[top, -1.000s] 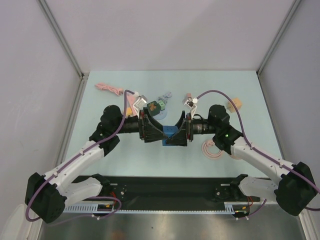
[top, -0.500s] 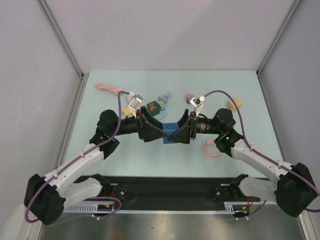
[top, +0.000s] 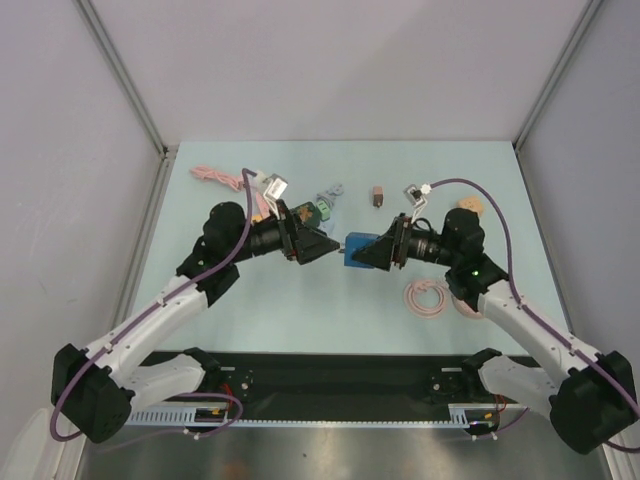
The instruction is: Insert the plug
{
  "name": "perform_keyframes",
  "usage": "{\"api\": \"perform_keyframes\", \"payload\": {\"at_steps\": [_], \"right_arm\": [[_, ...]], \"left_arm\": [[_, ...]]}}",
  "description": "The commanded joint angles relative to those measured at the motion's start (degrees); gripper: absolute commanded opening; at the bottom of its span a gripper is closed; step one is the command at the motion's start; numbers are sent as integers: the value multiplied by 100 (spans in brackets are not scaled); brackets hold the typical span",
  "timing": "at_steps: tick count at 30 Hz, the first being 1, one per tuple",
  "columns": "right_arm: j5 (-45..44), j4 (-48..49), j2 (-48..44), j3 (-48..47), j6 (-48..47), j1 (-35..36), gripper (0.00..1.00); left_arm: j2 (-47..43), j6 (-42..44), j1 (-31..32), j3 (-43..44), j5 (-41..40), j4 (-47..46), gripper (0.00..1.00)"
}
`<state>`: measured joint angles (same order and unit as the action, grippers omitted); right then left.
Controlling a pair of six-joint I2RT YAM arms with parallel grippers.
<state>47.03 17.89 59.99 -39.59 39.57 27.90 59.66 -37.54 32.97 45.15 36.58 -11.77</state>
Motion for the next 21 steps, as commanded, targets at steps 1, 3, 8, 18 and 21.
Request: {"api": "perform_keyframes", "payload": {"at_steps": [1,3,8,18,21], "right_arm": [[-1123,-2545,-565,-479,-599,-486,0],[-2124,-3463,-681,-742,-740,-767,0],[-3373,-5523,-830,-1339,-1135,-2322,0],[-3780,-5570,-743,-2729,-1470,-3590,0],[-3762,-5385,-734,-2896,-1382,-3599,0]], "left_arm": [[194,896,-45,652,-1089,1847,77],[527,1177,51,838,-1573,2274,73],[1284,1232,806,777,-2092,2268,69],[4042,1056,2362,2243,-3007,1819,58],[4781,1038,2609,2823,-3034,1661,59]]}}
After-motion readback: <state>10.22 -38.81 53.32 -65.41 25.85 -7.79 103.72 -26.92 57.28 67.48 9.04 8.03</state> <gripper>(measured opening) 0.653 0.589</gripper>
